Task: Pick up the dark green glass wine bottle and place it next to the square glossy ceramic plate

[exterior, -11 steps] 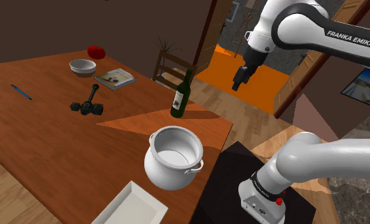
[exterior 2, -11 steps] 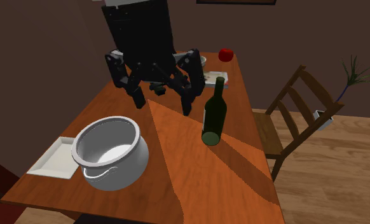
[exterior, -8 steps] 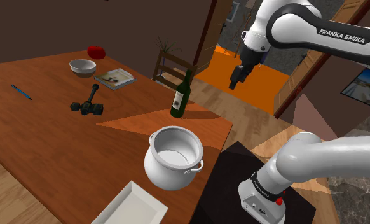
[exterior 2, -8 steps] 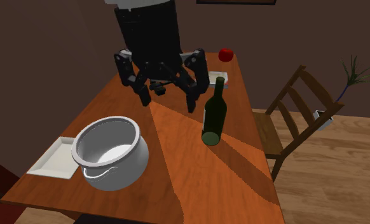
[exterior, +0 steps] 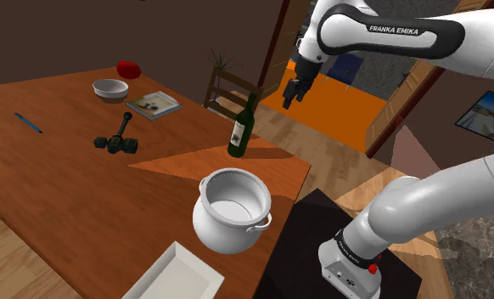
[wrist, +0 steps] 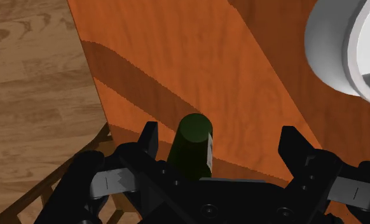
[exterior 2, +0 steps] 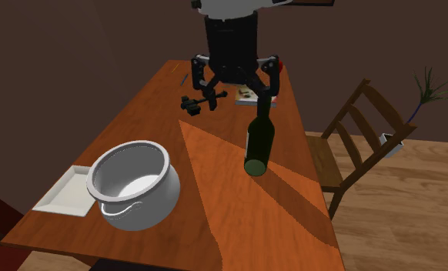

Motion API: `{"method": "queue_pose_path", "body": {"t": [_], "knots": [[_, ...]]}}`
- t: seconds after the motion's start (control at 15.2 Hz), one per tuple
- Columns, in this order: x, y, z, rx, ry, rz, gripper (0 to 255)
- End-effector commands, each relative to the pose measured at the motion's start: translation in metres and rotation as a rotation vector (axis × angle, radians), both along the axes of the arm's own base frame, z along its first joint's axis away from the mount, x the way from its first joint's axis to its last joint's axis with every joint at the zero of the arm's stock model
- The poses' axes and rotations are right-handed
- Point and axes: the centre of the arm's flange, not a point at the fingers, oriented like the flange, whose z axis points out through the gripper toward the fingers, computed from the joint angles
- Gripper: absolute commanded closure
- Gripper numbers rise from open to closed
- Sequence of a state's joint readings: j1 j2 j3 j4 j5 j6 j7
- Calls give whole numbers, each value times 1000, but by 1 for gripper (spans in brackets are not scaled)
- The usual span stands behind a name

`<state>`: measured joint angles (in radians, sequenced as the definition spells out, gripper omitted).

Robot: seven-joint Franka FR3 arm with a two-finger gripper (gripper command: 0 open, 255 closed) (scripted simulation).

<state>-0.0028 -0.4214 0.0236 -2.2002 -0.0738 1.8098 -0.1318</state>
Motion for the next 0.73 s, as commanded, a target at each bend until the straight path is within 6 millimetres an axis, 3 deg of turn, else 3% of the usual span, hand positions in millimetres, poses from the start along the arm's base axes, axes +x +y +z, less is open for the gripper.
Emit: {"method": "queue_pose_path", "body": {"t": [0.0, 0.66], "knots": [[27, -4, -8, 9, 0, 6, 0], [155, -18, -40, 52, 2, 38, 0]]}}
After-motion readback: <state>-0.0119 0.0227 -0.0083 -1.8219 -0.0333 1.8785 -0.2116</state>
